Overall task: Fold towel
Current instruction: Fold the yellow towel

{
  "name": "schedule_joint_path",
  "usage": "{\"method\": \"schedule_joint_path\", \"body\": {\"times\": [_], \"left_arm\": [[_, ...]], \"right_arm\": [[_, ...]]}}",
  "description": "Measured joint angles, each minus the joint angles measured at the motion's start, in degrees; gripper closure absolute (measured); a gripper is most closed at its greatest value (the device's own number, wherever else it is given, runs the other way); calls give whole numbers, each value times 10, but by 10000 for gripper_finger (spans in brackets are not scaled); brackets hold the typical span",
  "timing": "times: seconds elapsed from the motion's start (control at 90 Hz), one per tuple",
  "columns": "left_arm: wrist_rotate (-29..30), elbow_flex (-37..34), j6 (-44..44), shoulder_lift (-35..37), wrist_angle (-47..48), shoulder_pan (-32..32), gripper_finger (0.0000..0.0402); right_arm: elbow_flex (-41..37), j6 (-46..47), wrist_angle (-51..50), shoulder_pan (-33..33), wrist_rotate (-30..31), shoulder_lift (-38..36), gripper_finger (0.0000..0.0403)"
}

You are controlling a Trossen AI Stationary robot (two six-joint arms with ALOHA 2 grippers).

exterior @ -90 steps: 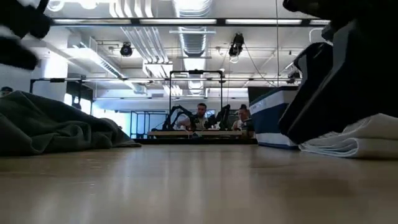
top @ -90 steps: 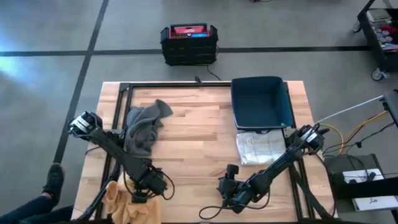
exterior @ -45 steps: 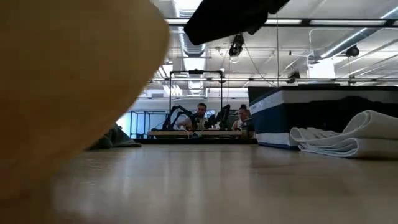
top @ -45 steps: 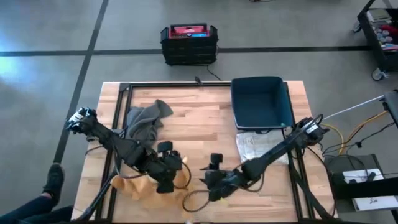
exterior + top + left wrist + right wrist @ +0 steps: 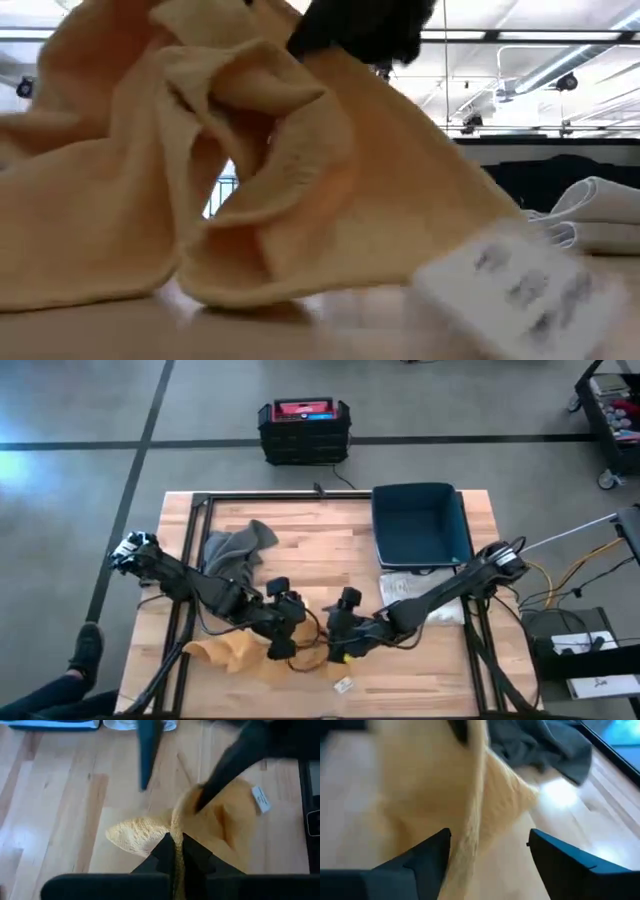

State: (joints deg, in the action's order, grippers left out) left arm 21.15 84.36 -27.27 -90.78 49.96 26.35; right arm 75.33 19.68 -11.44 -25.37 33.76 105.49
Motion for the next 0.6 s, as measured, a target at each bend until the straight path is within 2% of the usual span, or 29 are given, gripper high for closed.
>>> {"method": "schedule_joint_path", "body": {"times": [0.067,0.133,0.3,0.344,0.478,0.6], "left_arm": [[1,0,1,0,0,-1,402],[2,0,7,0,-2,-1,401],[3,3,22,3,3,-2,390],[3,9,19,5,17,-4,383],[9,48,-2,12,95,-5,345],[17,79,-82,15,185,-4,293]], "right_arm": [[0,-16,9,0,-1,9,158],[0,-30,9,-2,23,12,194],[2,-80,-20,0,37,9,352],[5,-88,-42,-1,37,7,382],[14,-68,-130,-5,37,-8,379],[13,-10,-220,-5,38,-15,391]]}}
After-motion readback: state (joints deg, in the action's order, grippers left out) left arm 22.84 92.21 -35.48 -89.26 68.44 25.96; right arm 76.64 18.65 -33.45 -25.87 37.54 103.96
